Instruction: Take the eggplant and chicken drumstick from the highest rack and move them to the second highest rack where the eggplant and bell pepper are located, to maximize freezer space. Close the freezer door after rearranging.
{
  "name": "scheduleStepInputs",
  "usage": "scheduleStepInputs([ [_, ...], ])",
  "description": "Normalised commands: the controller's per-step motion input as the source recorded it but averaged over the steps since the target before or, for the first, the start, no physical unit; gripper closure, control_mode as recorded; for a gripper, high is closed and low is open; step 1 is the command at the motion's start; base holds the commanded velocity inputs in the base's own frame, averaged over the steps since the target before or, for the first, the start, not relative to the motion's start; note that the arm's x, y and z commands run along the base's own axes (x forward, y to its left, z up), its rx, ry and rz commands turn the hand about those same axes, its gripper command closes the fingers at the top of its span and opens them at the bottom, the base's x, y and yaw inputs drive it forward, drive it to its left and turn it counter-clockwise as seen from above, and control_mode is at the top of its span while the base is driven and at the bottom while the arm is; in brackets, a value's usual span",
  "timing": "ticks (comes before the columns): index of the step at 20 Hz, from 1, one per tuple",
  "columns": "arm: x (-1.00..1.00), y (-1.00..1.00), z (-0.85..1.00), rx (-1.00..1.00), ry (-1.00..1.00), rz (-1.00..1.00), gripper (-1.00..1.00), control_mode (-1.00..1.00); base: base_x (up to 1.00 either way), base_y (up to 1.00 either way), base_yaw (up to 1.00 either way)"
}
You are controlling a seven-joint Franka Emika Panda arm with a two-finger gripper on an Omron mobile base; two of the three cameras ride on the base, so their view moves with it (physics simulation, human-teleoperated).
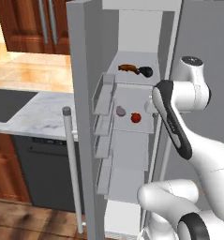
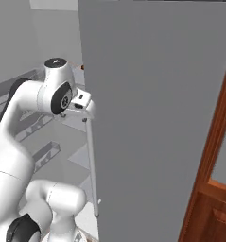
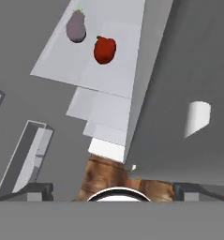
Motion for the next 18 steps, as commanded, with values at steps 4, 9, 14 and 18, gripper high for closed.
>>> scheduleStepInputs([
  [4, 0.00, 0.00, 0.00, 0.00, 0.00, 0.00, -1.00, 1.00, 0.59, 0.00, 0.38],
  [9, 0.00, 0.01, 0.00, 0.01, -0.04, 0.07, -1.00, -1.00, 0.29, 0.00, 0.19],
  [14, -0.24, 0.49, 0.00, 0.00, -0.30, 0.03, -1.00, -1.00, 0.00, 0.00, 0.00],
  [18, -0.06, 0.71, 0.00, 0.00, -0.22, 0.00, -1.00, -1.00, 0.00, 0.00, 0.00],
])
